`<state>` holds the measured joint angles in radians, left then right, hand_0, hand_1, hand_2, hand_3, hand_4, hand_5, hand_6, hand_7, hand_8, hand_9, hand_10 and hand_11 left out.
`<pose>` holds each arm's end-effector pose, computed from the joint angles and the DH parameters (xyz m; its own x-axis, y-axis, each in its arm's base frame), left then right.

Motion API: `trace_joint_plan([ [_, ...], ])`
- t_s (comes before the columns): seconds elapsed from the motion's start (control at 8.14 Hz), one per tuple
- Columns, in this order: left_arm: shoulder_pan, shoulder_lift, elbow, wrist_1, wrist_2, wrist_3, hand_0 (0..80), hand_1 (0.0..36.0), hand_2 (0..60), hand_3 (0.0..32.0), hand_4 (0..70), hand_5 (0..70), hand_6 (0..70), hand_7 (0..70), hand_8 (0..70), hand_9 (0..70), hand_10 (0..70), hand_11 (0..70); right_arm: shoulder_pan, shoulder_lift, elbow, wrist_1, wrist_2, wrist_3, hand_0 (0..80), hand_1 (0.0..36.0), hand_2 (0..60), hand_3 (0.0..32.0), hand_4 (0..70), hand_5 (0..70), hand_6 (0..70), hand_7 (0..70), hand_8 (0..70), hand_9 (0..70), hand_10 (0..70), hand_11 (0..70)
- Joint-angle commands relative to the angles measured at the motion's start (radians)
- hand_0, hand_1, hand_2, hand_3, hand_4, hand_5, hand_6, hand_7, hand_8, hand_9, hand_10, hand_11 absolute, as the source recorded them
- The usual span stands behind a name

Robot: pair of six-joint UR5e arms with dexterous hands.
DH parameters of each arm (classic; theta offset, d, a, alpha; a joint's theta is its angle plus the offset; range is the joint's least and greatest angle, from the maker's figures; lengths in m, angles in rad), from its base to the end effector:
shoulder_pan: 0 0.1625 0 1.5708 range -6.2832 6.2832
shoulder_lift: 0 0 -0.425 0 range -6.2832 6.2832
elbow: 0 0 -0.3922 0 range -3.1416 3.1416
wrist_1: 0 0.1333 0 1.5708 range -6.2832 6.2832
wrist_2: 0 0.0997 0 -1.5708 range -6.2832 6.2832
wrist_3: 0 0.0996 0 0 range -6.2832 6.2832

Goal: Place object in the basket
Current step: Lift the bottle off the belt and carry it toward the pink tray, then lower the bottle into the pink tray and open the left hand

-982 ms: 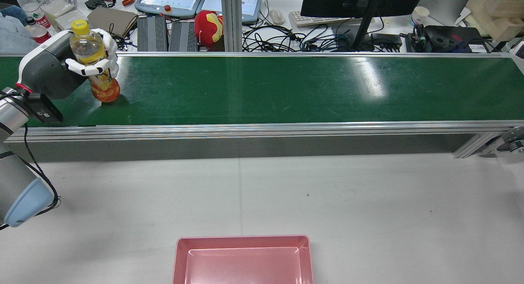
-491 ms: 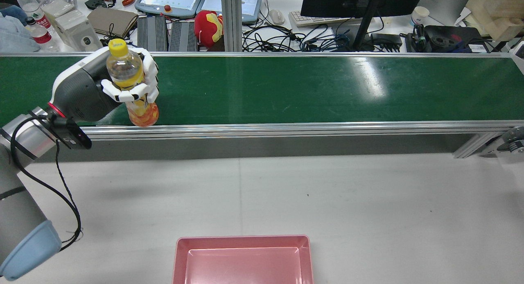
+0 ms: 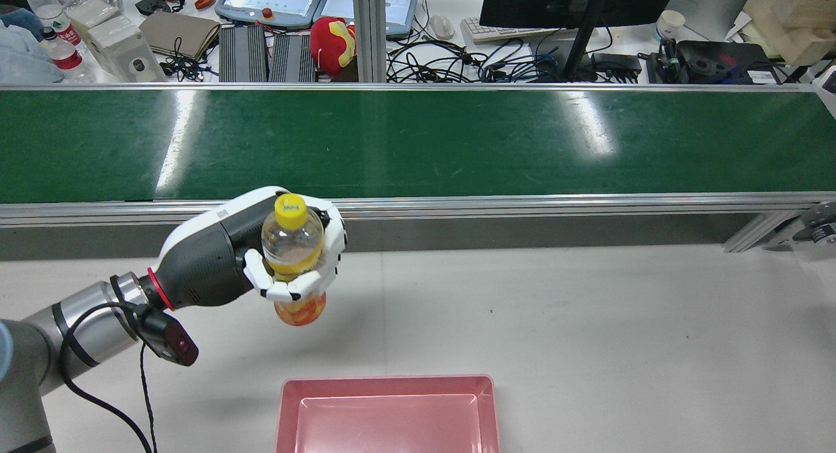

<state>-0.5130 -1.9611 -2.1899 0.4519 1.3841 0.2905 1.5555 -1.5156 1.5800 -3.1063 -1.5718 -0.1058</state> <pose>0.3666 -0.3807 0.2564 -0.7256 -0.6718 -0.1490 -0.2642 0.4719 -0.8411 0.1252 -0.5258 0.6509 -0.9944 0.0057 0.1052 -0.1041 0.1007 -0.9895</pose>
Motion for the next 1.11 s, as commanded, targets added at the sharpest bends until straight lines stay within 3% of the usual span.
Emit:
trace_joint_plan([
  [0.0,0.222,0.002,-0.019,0.063,0.012,0.149,80.0,36.0,60.0,0.0,68.5,70.0,70.0,70.0,70.0,70.0,51.9,70.0,0.000,0.000,-0.003,0.000,-0.001,0.000,0.0,0.0,0.0,0.0,0.0,0.0,0.0,0.0,0.0,0.0,0.0,0.0],
  [0.12,0.275,0.004,-0.014,0.082,0.010,0.183,76.4,36.0,60.0,0.0,68.2,70.0,70.0,70.0,70.0,70.0,48.7,70.0,0.000,0.000,-0.005,0.000,0.001,0.000,0.0,0.0,0.0,0.0,0.0,0.0,0.0,0.0,0.0,0.0,0.0,0.0],
  [0.25,0.301,0.005,-0.014,0.103,0.010,0.208,67.1,36.0,60.0,0.0,65.9,70.0,70.0,69.5,70.0,70.0,46.1,66.8,0.000,0.000,-0.006,0.000,-0.001,0.000,0.0,0.0,0.0,0.0,0.0,0.0,0.0,0.0,0.0,0.0,0.0,0.0],
  [0.37,0.326,0.007,-0.013,0.116,0.009,0.217,59.9,36.0,60.0,0.0,62.5,70.0,53.5,49.8,61.3,70.0,39.8,57.7,0.000,0.000,-0.006,0.000,0.001,0.000,0.0,0.0,0.0,0.0,0.0,0.0,0.0,0.0,0.0,0.0,0.0,0.0],
  [0.49,0.327,0.007,-0.013,0.135,0.009,0.219,50.3,36.0,60.0,0.0,45.4,70.0,21.5,25.7,39.9,51.1,29.4,44.2,0.000,0.000,-0.006,0.000,0.001,0.000,0.0,0.0,0.0,0.0,0.0,0.0,0.0,0.0,0.0,0.0,0.0,0.0],
  [0.61,0.326,0.007,-0.013,0.143,0.012,0.217,48.0,36.0,60.0,0.0,17.2,68.8,9.4,19.6,25.8,35.4,25.7,39.9,0.000,0.000,-0.006,0.000,0.001,0.000,0.0,0.0,0.0,0.0,0.0,0.0,0.0,0.0,0.0,0.0,0.0,0.0],
  [0.74,0.323,0.008,-0.013,0.140,0.012,0.217,47.4,36.0,60.0,0.0,5.8,57.7,1.5,7.7,22.1,29.0,19.2,30.8,0.000,0.000,-0.006,0.000,0.001,0.000,0.0,0.0,0.0,0.0,0.0,0.0,0.0,0.0,0.0,0.0,0.0,0.0],
  [0.86,0.323,0.007,-0.010,0.131,0.010,0.217,44.9,36.0,60.0,0.0,7.0,47.7,0.0,3.4,16.5,21.1,11.6,19.5,0.000,0.000,-0.006,0.000,0.001,0.000,0.0,0.0,0.0,0.0,0.0,0.0,0.0,0.0,0.0,0.0,0.0,0.0],
  [0.98,0.321,0.008,-0.007,0.123,0.012,0.217,45.2,36.0,60.0,1.0,5.8,24.0,0.0,0.2,7.9,8.9,5.0,10.2,0.000,0.000,-0.006,0.000,0.001,0.000,0.0,0.0,0.0,0.0,0.0,0.0,0.0,0.0,0.0,0.0,0.0,0.0],
])
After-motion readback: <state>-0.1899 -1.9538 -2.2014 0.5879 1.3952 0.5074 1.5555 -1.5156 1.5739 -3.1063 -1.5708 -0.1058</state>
